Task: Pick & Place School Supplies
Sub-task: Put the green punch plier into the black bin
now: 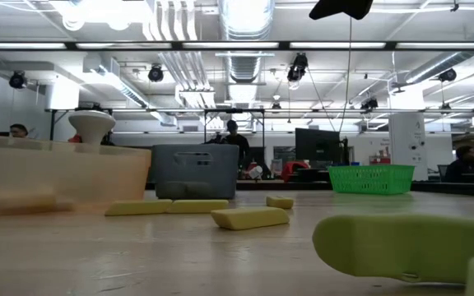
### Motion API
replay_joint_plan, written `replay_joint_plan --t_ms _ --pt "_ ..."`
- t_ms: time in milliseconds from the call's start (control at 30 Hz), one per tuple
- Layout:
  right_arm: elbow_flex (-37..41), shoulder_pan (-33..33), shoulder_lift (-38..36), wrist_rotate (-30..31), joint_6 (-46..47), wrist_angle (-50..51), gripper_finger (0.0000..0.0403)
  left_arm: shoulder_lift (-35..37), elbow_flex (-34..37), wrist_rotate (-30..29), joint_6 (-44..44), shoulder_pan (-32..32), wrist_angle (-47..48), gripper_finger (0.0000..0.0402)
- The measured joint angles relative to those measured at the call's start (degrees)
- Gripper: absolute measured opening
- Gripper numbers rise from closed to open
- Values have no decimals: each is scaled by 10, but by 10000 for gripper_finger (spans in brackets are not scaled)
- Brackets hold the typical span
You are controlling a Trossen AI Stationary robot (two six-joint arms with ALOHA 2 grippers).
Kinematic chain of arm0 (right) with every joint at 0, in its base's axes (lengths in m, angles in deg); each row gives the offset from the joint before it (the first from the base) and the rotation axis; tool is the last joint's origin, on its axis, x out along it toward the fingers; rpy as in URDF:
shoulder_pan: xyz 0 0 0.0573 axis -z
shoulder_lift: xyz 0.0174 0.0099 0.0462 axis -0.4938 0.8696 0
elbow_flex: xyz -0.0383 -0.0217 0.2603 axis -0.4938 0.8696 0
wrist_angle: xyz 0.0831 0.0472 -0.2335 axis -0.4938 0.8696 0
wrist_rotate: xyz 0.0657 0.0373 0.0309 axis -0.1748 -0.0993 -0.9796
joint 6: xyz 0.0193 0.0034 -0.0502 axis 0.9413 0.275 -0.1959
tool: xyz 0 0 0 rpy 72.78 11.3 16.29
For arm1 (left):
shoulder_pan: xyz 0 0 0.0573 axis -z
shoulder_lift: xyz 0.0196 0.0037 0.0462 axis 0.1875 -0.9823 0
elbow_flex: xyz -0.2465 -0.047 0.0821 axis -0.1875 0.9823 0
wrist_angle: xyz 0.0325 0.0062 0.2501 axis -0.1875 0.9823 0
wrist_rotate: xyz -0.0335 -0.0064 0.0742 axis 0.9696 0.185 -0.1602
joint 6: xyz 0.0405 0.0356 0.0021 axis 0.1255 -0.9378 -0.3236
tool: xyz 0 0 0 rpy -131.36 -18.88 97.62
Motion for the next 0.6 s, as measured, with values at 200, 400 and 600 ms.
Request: replay_joint_plan --t_ms 200,400,600 --pt "0 0 0 0 0 0 354 -2 88 18 -12 6 -136 305" --pt "0 0 0 0 0 0 354 -3 201 110 28 4 -277 305" --pt "0 0 0 0 0 0 354 -6 309 183 22 -1 -432 305"
